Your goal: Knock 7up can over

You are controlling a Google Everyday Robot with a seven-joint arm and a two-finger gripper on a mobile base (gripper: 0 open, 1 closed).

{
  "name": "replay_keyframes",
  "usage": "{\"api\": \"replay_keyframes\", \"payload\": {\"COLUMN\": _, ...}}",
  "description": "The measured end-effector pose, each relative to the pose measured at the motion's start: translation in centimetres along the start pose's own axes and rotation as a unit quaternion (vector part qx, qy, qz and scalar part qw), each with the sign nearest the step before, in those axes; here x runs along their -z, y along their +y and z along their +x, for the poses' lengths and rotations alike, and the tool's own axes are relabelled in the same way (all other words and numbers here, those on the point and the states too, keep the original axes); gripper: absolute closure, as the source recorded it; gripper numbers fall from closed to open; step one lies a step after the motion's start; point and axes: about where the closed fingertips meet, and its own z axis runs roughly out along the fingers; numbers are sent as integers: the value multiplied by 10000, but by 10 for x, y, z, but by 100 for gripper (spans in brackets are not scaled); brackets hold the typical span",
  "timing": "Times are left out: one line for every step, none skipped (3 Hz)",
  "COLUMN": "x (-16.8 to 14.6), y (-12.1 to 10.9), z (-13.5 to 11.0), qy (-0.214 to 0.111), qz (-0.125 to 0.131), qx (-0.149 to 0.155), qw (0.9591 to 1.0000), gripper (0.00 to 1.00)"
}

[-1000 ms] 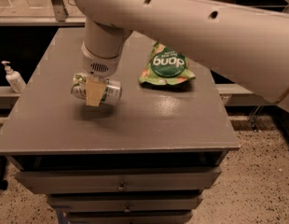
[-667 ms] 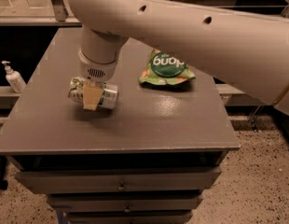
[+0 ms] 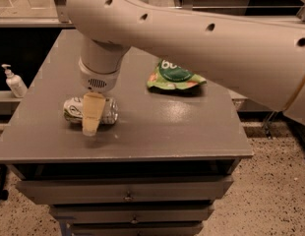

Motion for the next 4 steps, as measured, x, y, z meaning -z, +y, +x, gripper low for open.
{"api": "replay_keyframes", "payload": {"x": -1, "y": 1, "z": 0, "qy": -6, "qz": -14, "qx": 7, "qw": 10000, "gripper": 0}}
{"api": "replay_keyframes", "payload": {"x": 2, "y": 3, "z": 3, "qy": -424, "qz": 0, "qx": -176, "qw": 9989, "gripper": 0}}
{"api": "replay_keyframes", "payload": {"x": 17, "y": 9, "z": 16, "qy": -1263, "qz": 216, "qx": -371, "qw": 9911, "gripper": 0}}
{"api": "replay_keyframes", "payload": {"x": 40, "y": 11, "z": 29, "qy": -2017, "qz": 614, "qx": -485, "qw": 9763, "gripper": 0}}
